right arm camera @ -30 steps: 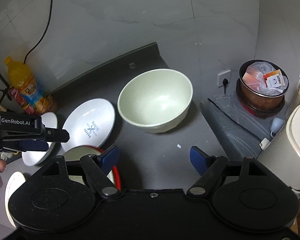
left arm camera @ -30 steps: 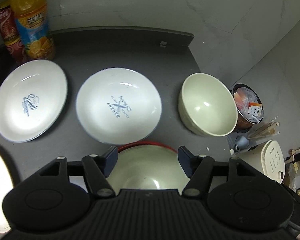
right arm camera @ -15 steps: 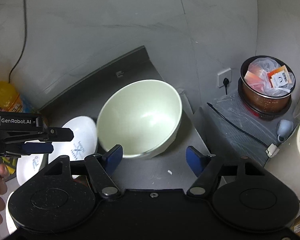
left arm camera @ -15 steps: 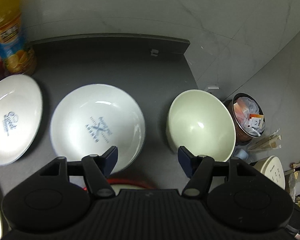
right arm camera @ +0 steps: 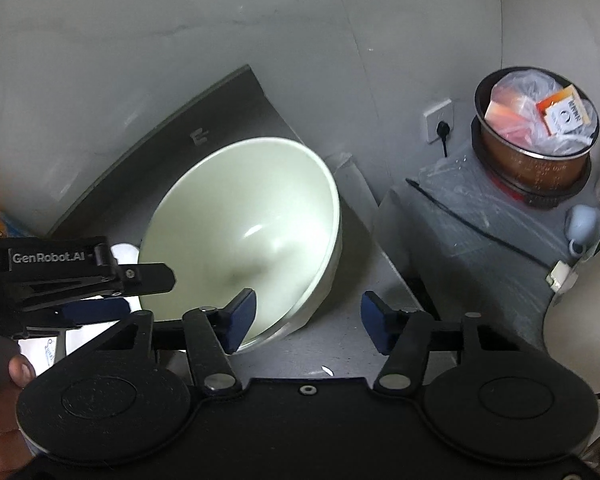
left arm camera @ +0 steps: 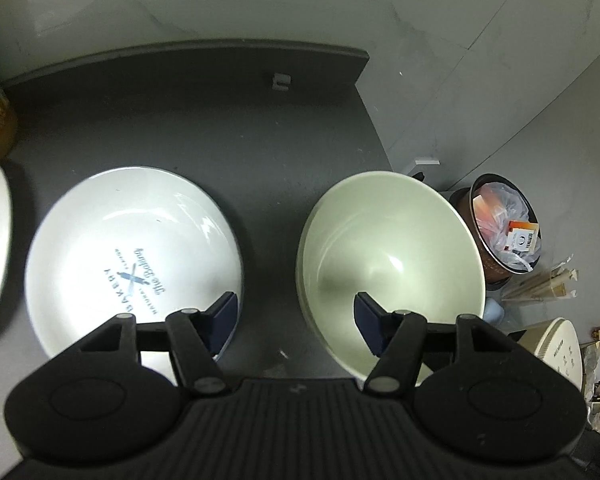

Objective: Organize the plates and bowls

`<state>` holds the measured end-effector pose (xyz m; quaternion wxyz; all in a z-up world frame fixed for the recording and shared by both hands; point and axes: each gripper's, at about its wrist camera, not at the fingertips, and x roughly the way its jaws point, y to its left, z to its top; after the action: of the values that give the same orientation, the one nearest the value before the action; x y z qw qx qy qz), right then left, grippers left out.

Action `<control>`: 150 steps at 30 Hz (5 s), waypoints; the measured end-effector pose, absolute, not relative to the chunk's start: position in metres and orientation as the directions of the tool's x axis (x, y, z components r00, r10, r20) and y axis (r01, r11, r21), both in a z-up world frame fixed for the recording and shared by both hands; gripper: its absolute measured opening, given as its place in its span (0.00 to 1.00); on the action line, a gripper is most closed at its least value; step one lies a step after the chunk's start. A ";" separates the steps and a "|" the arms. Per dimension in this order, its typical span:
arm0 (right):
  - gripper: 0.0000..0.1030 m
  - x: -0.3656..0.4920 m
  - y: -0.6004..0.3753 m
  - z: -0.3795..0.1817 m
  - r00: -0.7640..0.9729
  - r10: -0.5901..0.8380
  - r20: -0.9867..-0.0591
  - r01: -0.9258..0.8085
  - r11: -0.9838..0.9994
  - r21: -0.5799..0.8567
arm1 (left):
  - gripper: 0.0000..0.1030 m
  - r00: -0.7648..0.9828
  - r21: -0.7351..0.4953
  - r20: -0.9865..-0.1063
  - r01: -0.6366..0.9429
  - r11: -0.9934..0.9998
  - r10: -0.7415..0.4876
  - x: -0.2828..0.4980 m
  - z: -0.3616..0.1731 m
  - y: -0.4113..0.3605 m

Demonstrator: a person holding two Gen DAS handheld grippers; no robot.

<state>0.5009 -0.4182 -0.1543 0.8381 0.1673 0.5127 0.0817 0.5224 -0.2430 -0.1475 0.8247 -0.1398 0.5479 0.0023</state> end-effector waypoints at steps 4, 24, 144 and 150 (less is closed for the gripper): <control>0.40 0.504 -0.415 -0.161 0.448 0.318 -0.835 0.052 0.924 0.380 | 0.56 0.393 -0.235 -0.907 -0.175 0.956 -0.151 0.529 -0.159 -0.245; 0.25 0.477 -0.406 -0.116 0.546 0.302 -0.781 0.042 0.922 0.386 | 0.12 0.376 -0.280 -0.905 -0.177 0.944 -0.198 0.515 -0.140 -0.250; 0.83 0.272 -0.189 -0.039 0.462 0.378 -0.802 -0.249 0.923 0.292 | 0.75 0.453 -0.174 -0.889 -0.191 0.966 -0.071 0.241 -0.059 0.029; 0.88 0.269 -0.166 -0.037 0.435 0.398 -0.808 -0.318 0.907 0.276 | 0.75 0.442 -0.174 -0.896 -0.255 0.951 -0.045 0.225 -0.063 0.052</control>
<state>0.2685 -0.1664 -0.0375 0.8460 0.0413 0.4876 0.2116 0.2253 0.0520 -0.0626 0.8370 -0.1433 0.5243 0.0627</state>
